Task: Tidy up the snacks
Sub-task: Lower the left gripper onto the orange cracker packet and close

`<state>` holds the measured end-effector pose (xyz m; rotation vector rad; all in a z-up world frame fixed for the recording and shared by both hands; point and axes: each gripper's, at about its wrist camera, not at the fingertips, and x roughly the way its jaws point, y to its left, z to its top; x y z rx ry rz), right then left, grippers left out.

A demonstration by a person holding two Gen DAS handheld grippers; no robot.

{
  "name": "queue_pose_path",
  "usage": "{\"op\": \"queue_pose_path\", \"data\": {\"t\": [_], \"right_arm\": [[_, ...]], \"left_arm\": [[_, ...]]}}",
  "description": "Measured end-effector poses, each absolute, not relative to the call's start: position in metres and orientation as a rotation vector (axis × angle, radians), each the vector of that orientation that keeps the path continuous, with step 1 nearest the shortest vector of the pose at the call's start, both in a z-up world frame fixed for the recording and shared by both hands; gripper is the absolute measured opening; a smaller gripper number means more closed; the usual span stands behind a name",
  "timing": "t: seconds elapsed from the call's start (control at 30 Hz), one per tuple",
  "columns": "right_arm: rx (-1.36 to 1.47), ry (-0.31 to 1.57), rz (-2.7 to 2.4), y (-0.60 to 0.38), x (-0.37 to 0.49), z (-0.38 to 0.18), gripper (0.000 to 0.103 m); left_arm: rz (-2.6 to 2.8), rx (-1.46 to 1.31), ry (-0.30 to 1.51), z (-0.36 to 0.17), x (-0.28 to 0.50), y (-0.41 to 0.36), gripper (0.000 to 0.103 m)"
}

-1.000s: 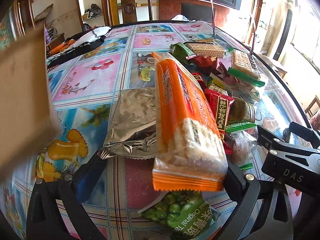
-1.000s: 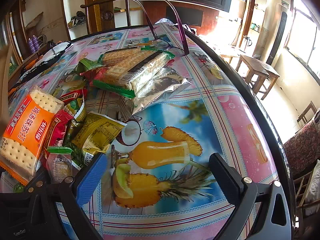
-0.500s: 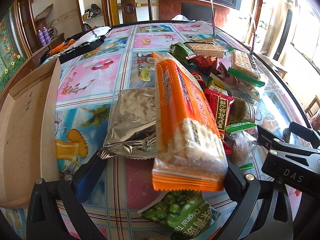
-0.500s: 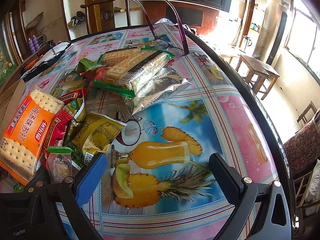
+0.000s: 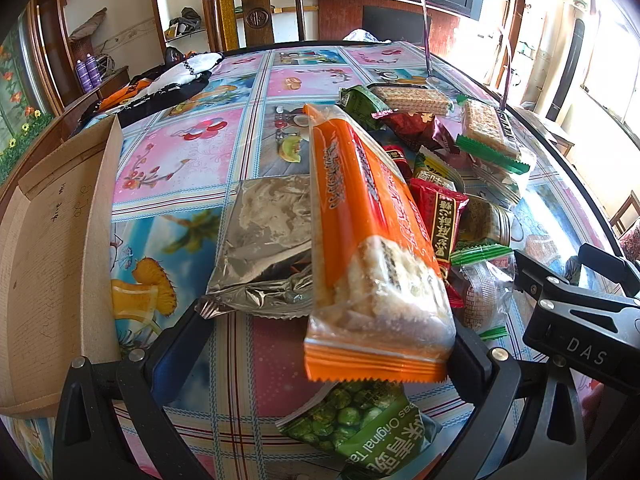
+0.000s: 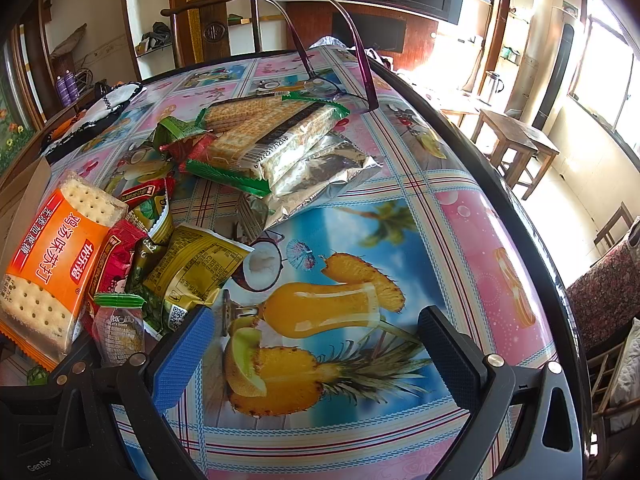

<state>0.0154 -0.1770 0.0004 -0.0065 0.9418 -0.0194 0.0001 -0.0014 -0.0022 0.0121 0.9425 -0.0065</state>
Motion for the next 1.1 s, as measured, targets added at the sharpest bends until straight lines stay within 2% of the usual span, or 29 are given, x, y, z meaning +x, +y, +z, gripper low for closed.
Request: {"op": "queue_pose_path", "data": {"t": [0.37,0.57,0.67,0.7,0.77,0.8,1.0,1.1], "right_arm": [[-0.015,0.944,-0.001,-0.176,0.012,0.0,0.102],[0.018,0.922,0.057,-0.181,0.007,0.002,0.101],[0.103,0.887,0.093,-0.192,0.001,0.007,0.09],[0.118,0.884,0.095,-0.195,0.0,0.008,0.087],[0.15,0.877,0.116,-0.198,-0.002,0.009,0.069],[0.173,0.868,0.139,-0.199,-0.003,0.011,0.066],[0.244,0.742,0.124,-0.213,-0.017,0.031,0.064],[0.322,0.747,0.088,-0.23,-0.02,0.029,0.064]], "left_arm": [[-0.15,0.09,0.972,-0.002,-0.015,0.002,0.103],[-0.187,0.035,0.941,0.009,-0.019,0.006,0.103],[-0.19,0.011,0.912,0.015,-0.021,0.011,0.102],[-0.197,0.003,0.905,0.016,-0.022,0.011,0.098],[-0.199,-0.013,0.884,0.02,-0.023,0.014,0.09],[-0.201,-0.027,0.869,0.023,-0.024,0.016,0.087],[-0.222,-0.113,0.855,0.029,-0.021,0.027,0.087],[-0.191,-0.099,0.835,0.035,-0.017,0.028,0.087]]}}
